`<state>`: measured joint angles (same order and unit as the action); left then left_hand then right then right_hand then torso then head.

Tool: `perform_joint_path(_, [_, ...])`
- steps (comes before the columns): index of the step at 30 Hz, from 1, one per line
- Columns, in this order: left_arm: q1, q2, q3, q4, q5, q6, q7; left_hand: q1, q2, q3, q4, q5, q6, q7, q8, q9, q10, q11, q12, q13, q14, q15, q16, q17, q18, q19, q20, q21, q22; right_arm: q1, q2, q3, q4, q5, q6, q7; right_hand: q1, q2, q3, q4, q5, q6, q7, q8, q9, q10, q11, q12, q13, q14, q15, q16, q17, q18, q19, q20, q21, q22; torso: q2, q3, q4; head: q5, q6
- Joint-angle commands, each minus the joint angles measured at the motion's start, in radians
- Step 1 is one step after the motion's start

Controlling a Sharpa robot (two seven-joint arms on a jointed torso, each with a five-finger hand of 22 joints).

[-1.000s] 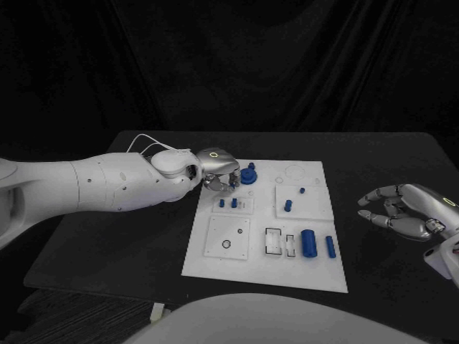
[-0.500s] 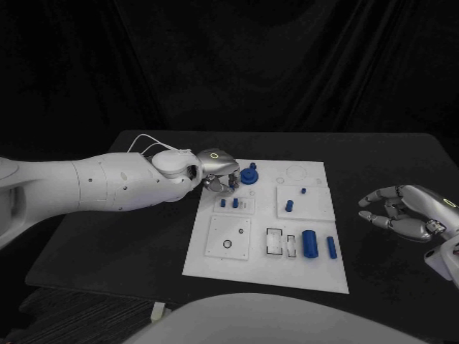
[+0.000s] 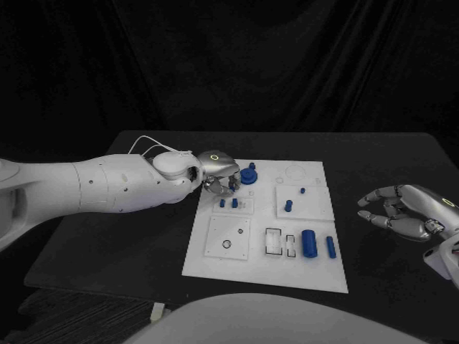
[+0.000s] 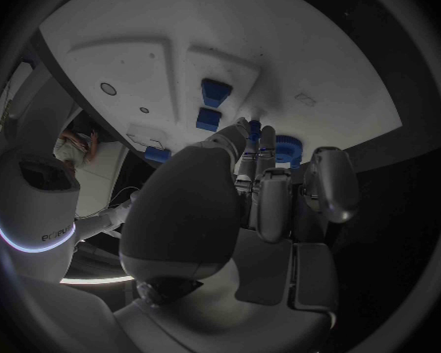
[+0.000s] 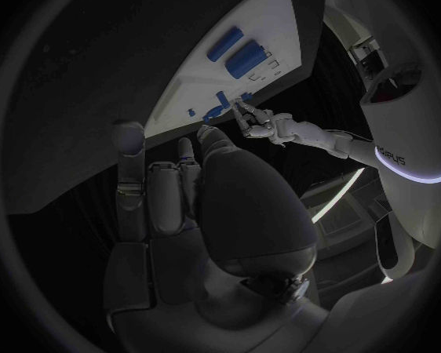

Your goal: Assemble the parts on the task board

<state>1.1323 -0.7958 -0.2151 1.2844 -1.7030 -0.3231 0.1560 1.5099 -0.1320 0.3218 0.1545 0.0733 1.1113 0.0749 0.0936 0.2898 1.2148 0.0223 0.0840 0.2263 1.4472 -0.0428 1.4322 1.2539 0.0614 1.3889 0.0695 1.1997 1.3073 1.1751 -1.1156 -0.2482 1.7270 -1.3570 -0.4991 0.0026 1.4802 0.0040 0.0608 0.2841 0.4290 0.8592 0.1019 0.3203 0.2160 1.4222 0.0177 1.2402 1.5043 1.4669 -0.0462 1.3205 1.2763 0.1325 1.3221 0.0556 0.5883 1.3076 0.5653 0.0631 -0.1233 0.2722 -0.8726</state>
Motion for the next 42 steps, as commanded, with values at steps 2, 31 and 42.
perform_joint_path(2, [-0.004, 0.005, 0.0, 0.0, -0.002, 0.008, 0.007, -0.007, -0.002, 0.001, 0.007, -0.006, 0.006, 0.002, -0.003, -0.001, 0.002, 0.004, -0.007, -0.001, -0.005, 0.0, -0.005, -0.001, 0.016, -0.005, -0.001, -0.006, 0.16, -0.003, 0.001, 0.001, -0.001, -0.002, 0.006, -0.01, -0.001, 0.007, 0.004, 0.001, -0.006, 0.005, -0.001, 0.004, -0.002, -0.002, -0.007, -0.008, -0.208, 0.023, -0.007, -0.006, -0.001, 0.014, -0.002, 0.002, -0.004, 0.062, 0.0, -0.0001, 0.0006, 0.0, 0.0])
perform_joint_path(31, [-0.006, -0.017, 0.0, -0.014, -0.002, -0.114, 0.0, -0.092, -0.046, -0.103, 0.041, -0.025, -0.312, -0.092, -0.027, -0.067, -0.214, 0.035, -0.006, -0.005, -0.044, 0.023, -0.03, -0.055, 0.028, -0.041, 0.021, -0.086, 0.144, -0.003, -0.015, 0.001, 0.008, -0.002, 0.0, -0.008, -0.005, 0.006, 0.003, 0.002, -0.009, 0.003, 0.0, 0.003, -0.002, -0.003, -0.007, -0.01, -0.209, 0.022, -0.007, -0.008, -0.003, 0.014, -0.002, 0.003, -0.006, 0.062, 0.001, -0.0024, 0.0015, -0.004, 0.0])
perform_joint_path(42, [0.042, -0.08, 0.0, -0.01, -0.001, -0.261, 0.096, -0.078, -0.039, -0.115, 0.084, -0.026, -0.213, -0.1, 0.02, -0.048, -0.145, -0.006, 0.053, 0.045, -0.108, 0.002, -0.096, -0.17, 0.045, -0.097, 0.007, -0.195, 0.117, 0.023, -0.044, 0.001, 0.034, -0.002, -0.007, -0.033, -0.004, 0.004, 0.004, 0.001, -0.009, 0.005, -0.002, 0.004, -0.002, -0.023, -0.009, -0.051, -0.241, 0.019, -0.007, -0.016, -0.01, 0.015, -0.004, 0.003, -0.014, 0.062, 0.002, -0.0066, 0.005, 0.011, 0.0])
